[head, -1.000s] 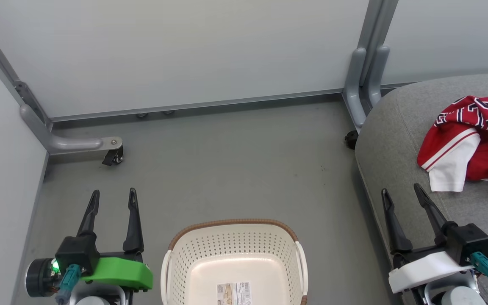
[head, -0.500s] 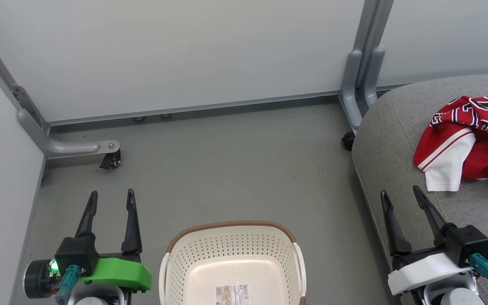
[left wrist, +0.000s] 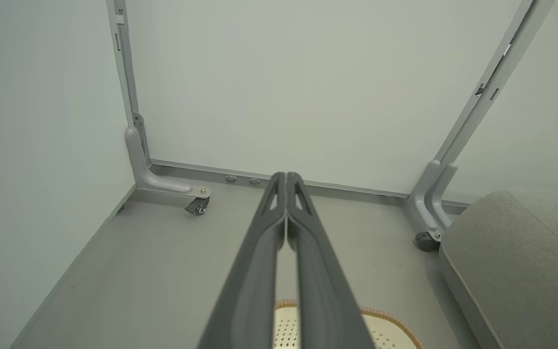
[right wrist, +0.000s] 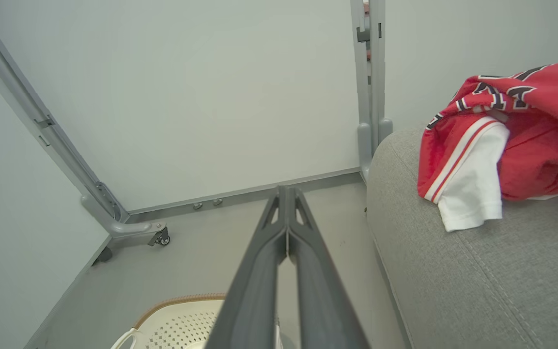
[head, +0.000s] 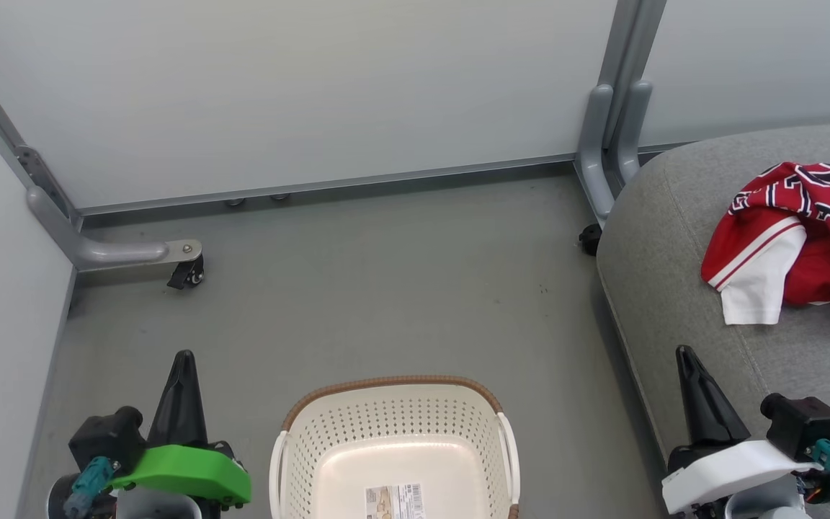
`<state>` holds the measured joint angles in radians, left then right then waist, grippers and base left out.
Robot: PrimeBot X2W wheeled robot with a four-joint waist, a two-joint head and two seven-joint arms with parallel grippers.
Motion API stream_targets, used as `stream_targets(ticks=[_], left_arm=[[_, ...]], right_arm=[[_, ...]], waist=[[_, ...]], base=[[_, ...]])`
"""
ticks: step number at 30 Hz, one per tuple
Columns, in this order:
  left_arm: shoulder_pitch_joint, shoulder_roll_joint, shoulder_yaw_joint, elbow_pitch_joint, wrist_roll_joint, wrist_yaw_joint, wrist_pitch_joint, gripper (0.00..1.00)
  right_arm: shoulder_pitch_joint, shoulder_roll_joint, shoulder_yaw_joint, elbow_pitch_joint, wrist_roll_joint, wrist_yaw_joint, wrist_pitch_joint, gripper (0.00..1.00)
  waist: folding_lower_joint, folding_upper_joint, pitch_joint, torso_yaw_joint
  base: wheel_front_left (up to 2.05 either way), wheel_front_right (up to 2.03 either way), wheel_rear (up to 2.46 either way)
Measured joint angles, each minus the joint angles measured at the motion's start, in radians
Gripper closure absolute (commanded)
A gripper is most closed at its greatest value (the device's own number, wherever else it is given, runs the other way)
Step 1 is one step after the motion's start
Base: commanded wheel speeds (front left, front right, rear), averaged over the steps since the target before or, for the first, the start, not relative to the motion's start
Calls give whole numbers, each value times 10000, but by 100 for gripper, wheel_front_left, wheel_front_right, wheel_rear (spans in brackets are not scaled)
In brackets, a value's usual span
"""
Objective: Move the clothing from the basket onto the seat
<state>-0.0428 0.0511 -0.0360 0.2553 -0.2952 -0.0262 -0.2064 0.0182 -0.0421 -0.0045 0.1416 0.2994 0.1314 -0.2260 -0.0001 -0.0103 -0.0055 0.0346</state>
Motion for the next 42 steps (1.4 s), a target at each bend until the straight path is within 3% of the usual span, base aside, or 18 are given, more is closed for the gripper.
stream_targets(ticks=[20, 42], left_arm=[[-30, -6, 353, -46, -3428, -240, 821, 100], [-151, -10, 694, -59, -6435, -472, 1540, 100]], right_arm=[[-291, -102, -153, 270, 3547, -2, 779, 100], [-530, -153, -337, 499, 6558, -2, 1503, 100]], waist=[[0, 0, 15, -60], [0, 0, 31, -124]], base=[[0, 0, 0], [0, 0, 0]])
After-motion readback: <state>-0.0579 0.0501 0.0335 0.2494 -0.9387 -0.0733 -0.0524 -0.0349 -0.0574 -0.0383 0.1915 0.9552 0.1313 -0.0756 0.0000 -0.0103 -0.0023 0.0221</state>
